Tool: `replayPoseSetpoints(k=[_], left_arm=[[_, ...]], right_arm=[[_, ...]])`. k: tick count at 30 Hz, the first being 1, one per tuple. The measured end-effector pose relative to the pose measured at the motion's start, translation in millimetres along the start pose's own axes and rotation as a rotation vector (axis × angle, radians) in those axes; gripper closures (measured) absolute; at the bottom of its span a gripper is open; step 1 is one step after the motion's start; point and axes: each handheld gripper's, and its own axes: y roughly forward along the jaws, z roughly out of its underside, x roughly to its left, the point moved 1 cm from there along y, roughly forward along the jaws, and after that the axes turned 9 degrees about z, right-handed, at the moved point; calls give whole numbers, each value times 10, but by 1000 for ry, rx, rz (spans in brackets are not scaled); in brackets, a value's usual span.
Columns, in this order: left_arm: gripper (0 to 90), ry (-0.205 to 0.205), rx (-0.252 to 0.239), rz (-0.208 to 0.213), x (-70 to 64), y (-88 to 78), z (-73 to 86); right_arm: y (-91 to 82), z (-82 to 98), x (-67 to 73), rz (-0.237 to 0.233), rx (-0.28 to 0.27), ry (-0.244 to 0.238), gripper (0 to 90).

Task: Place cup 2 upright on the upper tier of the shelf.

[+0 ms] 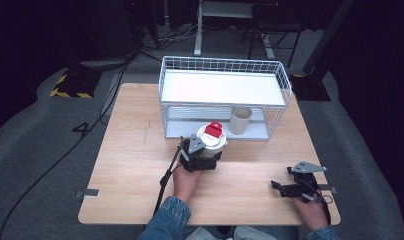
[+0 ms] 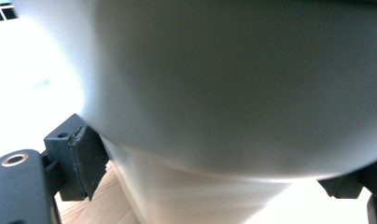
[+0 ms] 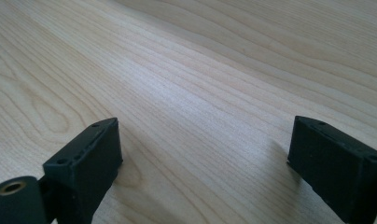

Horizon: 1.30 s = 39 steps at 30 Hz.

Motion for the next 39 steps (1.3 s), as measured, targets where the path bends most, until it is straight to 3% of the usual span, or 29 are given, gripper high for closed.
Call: replayPoseSetpoints(k=[11,23,29,39], left_arm=[[143,8,13,-19,-24,-6,-4],[144,-10,9,-4,-49,-57,-44],[144,-17,-3,0,-80,-147,-117],[143,25,-1,21,-185,-351,-299]], right_arm=[[0,0,0,0,0,0,100],[0,0,0,0,0,0,99],[0,0,0,0,0,0,99],[0,0,0,-1,0,0,101]])
